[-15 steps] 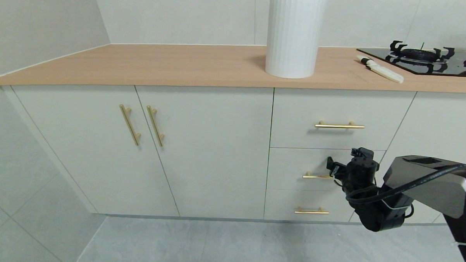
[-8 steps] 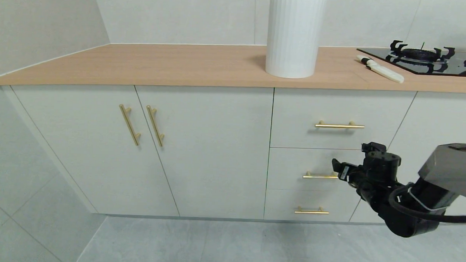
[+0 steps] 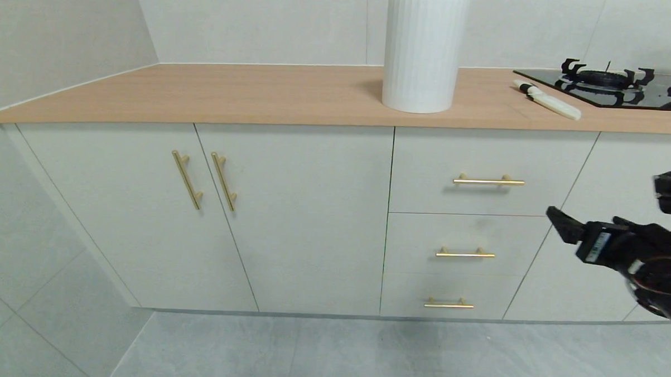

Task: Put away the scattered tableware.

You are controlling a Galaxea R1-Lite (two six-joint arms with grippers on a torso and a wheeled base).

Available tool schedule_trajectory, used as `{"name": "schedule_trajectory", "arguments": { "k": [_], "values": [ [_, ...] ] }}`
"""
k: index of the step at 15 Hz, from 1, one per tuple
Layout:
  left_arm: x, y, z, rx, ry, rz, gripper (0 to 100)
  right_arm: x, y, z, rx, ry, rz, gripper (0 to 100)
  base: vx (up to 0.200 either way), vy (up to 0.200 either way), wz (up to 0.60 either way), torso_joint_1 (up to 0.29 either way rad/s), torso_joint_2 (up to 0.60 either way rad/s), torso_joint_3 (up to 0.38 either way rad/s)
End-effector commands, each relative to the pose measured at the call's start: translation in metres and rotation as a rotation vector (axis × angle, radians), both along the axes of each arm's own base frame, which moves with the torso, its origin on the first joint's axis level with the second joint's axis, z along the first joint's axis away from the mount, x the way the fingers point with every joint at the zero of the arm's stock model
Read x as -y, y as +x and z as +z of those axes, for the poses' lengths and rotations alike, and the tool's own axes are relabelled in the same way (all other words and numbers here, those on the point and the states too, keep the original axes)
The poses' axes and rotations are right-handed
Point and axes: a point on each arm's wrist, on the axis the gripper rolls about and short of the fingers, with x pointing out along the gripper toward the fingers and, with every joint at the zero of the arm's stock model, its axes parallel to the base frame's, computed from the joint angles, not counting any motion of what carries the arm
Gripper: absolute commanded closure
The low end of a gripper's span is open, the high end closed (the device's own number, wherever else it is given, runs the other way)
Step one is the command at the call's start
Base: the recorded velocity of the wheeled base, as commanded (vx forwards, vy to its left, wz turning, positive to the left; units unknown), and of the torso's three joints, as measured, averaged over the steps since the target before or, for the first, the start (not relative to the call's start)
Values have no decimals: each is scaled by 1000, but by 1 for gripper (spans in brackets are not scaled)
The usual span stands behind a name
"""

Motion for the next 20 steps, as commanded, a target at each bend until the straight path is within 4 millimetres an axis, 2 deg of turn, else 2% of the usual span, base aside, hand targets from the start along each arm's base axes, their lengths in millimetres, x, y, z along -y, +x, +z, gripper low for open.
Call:
{"name": "schedule_trajectory", "arguments": {
  "k": [1, 4, 6, 7, 9, 12, 14, 16, 17, 18, 20],
  "values": [
    [0, 0, 0, 0, 0, 1, 0, 26, -94, 20, 185, -58, -38, 0, 0, 0, 0, 0, 0, 0],
    [0, 0, 0, 0, 0, 1, 0, 48, -159, 13, 220, -123, -83, 0, 0, 0, 0, 0, 0, 0],
    [0, 0, 0, 0, 0, 1, 0, 58, -190, 1, 210, -165, -159, 0, 0, 0, 0, 0, 0, 0],
    [0, 0, 0, 0, 0, 1, 0, 63, -219, -9, 221, -219, -224, 0, 0, 0, 0, 0, 0, 0],
    [0, 0, 0, 0, 0, 1, 0, 64, -245, -22, 249, -229, -236, 0, 0, 0, 0, 0, 0, 0],
    [0, 0, 0, 0, 0, 1, 0, 60, -258, -34, 287, -236, -298, 0, 0, 0, 0, 0, 0, 0],
    [0, 0, 0, 0, 0, 1, 0, 60, -256, -36, 277, -227, -283, 0, 0, 0, 0, 0, 0, 0],
    [0, 0, 0, 0, 0, 1, 0, 58, -245, -56, 222, -196, -185, 0, 0, 0, 0, 0, 0, 0],
    [0, 0, 0, 0, 0, 1, 0, 57, -237, -75, 173, -190, -114, 0, 0, 0, 0, 0, 0, 0],
    [0, 0, 0, 0, 0, 1, 0, 56, -232, -85, 164, -191, -87, 0, 0, 0, 0, 0, 0, 0],
    [0, 0, 0, 0, 0, 1, 0, 54, -231, -88, 164, -155, -16, 0, 0, 0, 0, 0, 0, 0]
  ]
}}
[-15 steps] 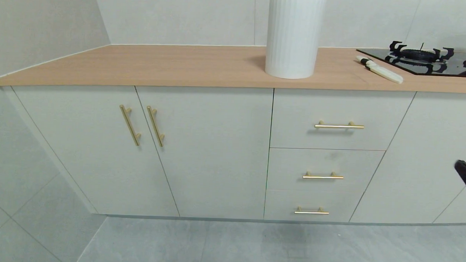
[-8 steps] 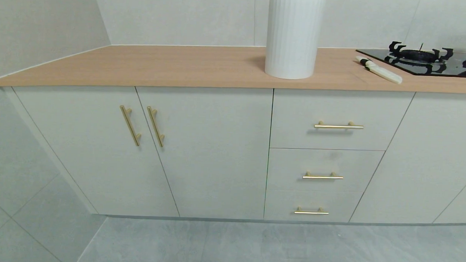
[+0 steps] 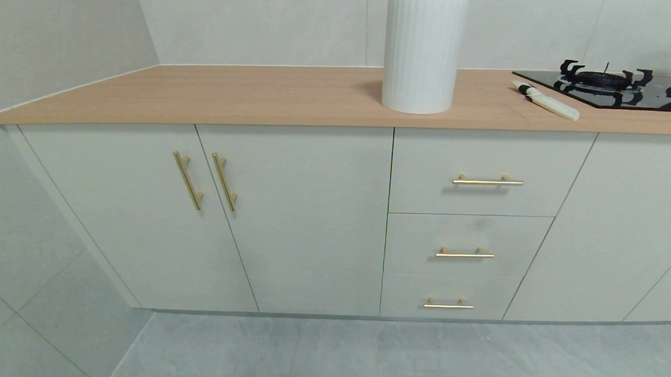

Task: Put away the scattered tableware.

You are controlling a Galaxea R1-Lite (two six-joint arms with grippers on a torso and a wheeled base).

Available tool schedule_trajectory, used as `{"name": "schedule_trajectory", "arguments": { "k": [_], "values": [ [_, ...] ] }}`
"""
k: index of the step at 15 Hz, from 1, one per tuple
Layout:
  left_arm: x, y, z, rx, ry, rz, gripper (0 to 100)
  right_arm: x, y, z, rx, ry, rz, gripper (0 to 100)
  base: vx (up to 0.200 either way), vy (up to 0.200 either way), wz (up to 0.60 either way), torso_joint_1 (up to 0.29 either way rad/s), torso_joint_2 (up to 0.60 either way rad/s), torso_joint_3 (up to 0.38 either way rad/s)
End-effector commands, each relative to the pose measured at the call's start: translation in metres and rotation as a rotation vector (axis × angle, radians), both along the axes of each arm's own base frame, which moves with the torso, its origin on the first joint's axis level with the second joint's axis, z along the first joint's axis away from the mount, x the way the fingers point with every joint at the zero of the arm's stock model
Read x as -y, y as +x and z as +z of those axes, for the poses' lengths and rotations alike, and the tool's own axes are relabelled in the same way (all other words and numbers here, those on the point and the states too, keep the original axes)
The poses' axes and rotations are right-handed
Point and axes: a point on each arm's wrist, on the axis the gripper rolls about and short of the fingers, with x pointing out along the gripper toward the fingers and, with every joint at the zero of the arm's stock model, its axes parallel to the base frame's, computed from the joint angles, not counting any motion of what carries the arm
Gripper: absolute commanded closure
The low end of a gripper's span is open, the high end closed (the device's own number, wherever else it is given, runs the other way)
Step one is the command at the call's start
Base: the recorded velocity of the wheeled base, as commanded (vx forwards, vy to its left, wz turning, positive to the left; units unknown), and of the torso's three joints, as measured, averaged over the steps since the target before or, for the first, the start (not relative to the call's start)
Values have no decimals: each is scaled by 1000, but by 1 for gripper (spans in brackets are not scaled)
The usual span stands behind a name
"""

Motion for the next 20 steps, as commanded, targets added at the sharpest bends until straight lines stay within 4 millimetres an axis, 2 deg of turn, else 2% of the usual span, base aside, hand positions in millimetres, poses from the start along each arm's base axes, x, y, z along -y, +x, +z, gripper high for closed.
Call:
{"name": "schedule_trajectory", "arguments": {
  "k": [1, 5, 19, 20],
  "values": [
    [0, 0, 0, 0, 0, 0, 0, -1, 2, -9, -39, 20, 58, 0, 0, 0, 0, 0, 0, 0],
    [0, 0, 0, 0, 0, 0, 0, -2, 3, -23, -180, 29, 85, 0, 0, 0, 0, 0, 0, 0],
    [0, 0, 0, 0, 0, 0, 0, -2, 3, -22, -168, 67, 92, 0, 0, 0, 0, 0, 0, 0],
    [0, 0, 0, 0, 0, 0, 0, -2, 3, -22, -168, 67, 92, 0, 200, 0, 0, 2, 2, -2]
  ]
}}
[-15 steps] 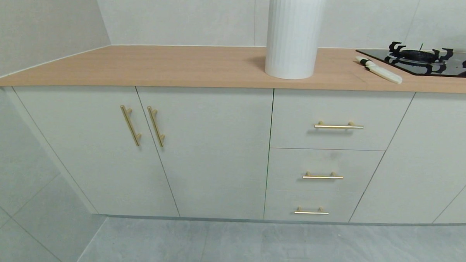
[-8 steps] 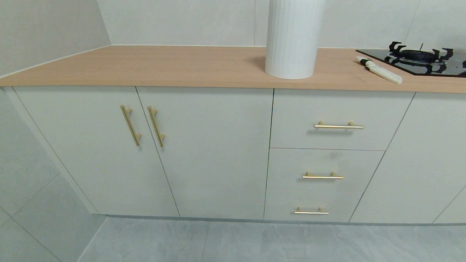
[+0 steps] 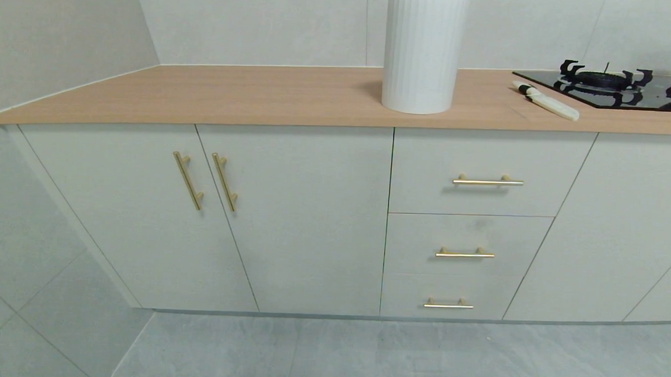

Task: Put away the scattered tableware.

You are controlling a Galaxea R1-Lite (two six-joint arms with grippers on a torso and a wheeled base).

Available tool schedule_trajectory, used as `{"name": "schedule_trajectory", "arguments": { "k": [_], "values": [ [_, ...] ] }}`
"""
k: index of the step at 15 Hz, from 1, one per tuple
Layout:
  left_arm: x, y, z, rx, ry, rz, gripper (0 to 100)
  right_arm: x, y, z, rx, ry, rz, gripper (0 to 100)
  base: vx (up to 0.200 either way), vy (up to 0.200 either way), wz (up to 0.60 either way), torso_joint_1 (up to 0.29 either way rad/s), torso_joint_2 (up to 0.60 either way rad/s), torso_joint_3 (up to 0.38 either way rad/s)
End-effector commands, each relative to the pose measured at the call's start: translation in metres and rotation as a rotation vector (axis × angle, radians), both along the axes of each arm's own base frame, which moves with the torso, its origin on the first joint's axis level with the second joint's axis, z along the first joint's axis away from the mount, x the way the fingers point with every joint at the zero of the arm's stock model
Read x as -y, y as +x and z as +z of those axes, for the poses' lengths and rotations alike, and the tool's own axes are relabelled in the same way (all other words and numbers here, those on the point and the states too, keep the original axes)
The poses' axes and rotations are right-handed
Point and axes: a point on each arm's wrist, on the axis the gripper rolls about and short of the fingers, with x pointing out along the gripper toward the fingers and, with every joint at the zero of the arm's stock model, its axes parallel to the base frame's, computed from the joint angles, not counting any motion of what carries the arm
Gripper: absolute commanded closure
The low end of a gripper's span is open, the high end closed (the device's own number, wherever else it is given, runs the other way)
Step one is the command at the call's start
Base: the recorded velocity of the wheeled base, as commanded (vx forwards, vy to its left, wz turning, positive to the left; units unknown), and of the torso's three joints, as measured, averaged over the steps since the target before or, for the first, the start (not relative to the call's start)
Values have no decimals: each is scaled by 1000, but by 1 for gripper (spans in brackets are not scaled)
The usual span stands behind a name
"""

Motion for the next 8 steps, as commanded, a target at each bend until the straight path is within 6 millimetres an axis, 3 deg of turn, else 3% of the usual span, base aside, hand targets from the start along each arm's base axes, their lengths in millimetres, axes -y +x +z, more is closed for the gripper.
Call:
{"name": "schedule_trajectory", "arguments": {
  "k": [1, 8],
  "values": [
    [0, 0, 0, 0, 0, 0, 0, 0, 0, 0, -2, 0, 0, 0, 200, 0, 0, 2, -2, -2],
    [0, 0, 0, 0, 0, 0, 0, 0, 0, 0, -2, 2, 0, 0, 200, 0, 0, 3, 2, 5]
  ]
}}
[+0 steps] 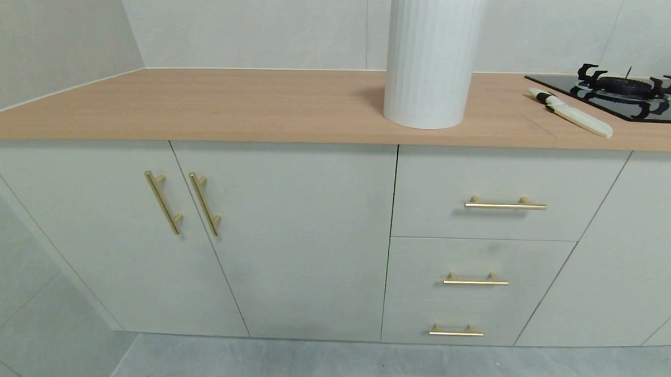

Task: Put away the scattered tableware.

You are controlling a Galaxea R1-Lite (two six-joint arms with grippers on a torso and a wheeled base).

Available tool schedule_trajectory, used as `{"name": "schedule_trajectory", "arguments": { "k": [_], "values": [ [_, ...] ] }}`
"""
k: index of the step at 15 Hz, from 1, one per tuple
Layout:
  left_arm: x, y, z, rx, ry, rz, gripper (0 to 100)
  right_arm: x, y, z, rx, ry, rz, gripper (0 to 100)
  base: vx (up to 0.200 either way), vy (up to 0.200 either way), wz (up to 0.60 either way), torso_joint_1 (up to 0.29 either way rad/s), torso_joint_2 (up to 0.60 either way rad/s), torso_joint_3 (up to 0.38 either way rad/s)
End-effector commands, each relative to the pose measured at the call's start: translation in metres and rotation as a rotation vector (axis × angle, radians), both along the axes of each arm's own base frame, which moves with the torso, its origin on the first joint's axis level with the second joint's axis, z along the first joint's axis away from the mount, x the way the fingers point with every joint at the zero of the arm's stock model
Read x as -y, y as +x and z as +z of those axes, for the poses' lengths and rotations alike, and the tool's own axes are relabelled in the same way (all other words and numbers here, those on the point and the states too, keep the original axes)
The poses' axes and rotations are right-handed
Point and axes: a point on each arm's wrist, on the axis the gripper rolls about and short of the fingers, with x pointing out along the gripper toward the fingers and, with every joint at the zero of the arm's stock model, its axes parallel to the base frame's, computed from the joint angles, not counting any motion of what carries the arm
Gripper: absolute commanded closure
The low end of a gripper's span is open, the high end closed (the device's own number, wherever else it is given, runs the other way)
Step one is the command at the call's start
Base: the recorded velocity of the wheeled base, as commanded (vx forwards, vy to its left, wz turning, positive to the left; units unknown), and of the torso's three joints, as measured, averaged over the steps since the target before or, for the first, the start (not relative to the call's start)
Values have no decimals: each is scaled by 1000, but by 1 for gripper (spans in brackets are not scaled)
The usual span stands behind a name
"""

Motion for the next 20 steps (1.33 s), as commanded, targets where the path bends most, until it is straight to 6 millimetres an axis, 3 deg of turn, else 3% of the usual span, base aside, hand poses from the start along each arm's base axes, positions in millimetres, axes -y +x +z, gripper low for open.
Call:
{"name": "schedule_trajectory", "arguments": {
  "k": [1, 11, 20],
  "values": [
    [0, 0, 0, 0, -1, 1, 0, 0, 0, 0, -2, 0, 0, 0, 200, 0, 0, 2, 2, -2],
    [0, 0, 0, 0, -1, 1, 0, 0, 0, 0, -2, 6, 0, 0, 200, 0, 0, 3, 2, 2],
    [0, 0, 0, 0, -1, 1, 0, 0, 0, 0, -2, 11, -1, 0, 0, 0, 0, 0, 0, 0]
  ]
}}
